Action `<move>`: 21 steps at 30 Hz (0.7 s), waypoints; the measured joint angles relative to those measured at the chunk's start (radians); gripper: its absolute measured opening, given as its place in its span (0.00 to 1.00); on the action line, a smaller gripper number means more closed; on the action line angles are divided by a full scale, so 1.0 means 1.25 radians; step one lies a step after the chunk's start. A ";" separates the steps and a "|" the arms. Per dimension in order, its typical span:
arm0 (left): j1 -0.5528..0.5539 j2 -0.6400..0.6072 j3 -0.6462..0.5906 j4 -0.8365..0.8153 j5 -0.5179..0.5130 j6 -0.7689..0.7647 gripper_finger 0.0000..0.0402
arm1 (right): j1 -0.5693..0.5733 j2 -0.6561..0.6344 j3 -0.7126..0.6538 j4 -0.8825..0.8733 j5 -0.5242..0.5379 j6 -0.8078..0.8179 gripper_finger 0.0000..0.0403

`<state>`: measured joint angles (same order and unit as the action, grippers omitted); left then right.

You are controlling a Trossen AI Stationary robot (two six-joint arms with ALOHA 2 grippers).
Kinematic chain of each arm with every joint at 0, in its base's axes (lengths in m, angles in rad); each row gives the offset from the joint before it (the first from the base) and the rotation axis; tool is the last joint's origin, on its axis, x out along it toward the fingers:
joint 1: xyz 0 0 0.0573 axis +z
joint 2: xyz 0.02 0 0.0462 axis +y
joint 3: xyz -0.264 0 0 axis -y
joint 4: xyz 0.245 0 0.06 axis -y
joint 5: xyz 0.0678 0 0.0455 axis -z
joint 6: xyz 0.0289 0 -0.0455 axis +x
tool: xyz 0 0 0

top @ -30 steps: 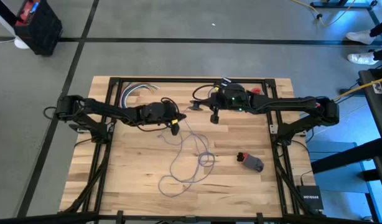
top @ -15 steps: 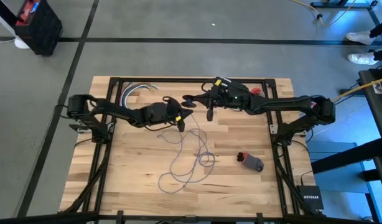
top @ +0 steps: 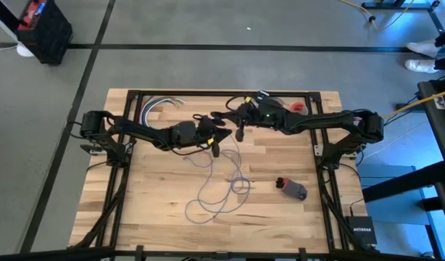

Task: Coil cords
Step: Coil the blue wire onto the spool

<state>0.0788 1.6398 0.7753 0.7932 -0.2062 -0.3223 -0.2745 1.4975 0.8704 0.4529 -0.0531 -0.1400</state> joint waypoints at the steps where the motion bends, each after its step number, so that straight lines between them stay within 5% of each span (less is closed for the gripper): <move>1: 0.000 0.000 0.000 -0.010 0.000 0.007 0.03 | 0.000 0.000 0.001 -0.017 0.000 -0.018 0.01; 10: 0.009 0.000 0.001 -0.171 0.004 0.083 0.05 | -0.001 0.000 0.000 -0.093 0.019 -0.069 0.01; 16: 0.012 -0.002 0.001 -0.233 0.001 0.092 0.23 | -0.001 -0.001 0.015 -0.098 0.019 -0.070 0.01; 21: 0.011 -0.088 0.009 -0.436 0.003 0.069 0.36 | -0.001 -0.017 0.041 -0.132 0.019 -0.084 0.01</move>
<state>0.0928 1.5292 0.7869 0.2480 -0.2028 -0.2356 -0.2756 1.4765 0.9223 0.2873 -0.0296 -0.2448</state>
